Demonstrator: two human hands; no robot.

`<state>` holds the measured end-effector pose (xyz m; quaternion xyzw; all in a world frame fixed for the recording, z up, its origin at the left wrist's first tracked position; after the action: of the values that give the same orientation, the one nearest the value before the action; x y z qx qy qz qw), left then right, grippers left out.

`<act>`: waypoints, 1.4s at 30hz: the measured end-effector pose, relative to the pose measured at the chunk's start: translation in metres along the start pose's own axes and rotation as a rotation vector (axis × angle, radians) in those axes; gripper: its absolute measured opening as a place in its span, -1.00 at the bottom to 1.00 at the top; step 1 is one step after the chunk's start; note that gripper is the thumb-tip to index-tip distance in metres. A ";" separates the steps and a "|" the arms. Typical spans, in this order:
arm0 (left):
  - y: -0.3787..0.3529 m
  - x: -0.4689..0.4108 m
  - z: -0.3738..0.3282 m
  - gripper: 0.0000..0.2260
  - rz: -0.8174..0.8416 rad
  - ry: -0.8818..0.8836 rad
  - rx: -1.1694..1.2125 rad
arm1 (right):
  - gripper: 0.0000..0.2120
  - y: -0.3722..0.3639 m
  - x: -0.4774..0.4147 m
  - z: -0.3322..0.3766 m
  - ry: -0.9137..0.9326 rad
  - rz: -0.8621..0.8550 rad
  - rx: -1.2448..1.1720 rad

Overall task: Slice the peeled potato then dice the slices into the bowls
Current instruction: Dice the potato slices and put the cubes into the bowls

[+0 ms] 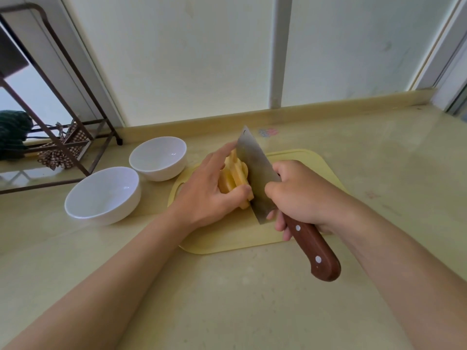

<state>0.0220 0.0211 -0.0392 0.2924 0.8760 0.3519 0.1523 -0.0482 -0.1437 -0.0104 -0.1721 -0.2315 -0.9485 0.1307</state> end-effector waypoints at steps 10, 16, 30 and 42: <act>0.007 0.001 0.002 -0.29 0.093 0.025 0.061 | -0.80 0.039 0.013 -0.004 -0.063 0.058 -0.063; 0.015 -0.001 0.002 -0.37 0.124 0.062 0.082 | -0.79 0.058 0.013 -0.013 -0.054 0.042 -0.059; 0.025 -0.019 -0.039 -0.79 0.039 0.086 -0.274 | -0.81 0.071 0.006 -0.014 0.057 -0.227 -0.102; -0.003 -0.079 -0.050 -0.55 0.419 0.495 -0.669 | -0.72 0.077 0.001 -0.024 0.067 -0.258 -0.065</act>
<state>0.0587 -0.0562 -0.0015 0.3051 0.6465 0.6974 -0.0497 -0.0304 -0.2219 0.0008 -0.1133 -0.2161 -0.9697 0.0095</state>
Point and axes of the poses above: each hand's wrist, its own x-axis away from the middle knuckle, its own y-axis out of the back of the hand, z = x × y, the point moved 3 cm from there along -x, towards the middle knuckle, and after that the axes turned 15 degrees about z, right-handed, at the moved point
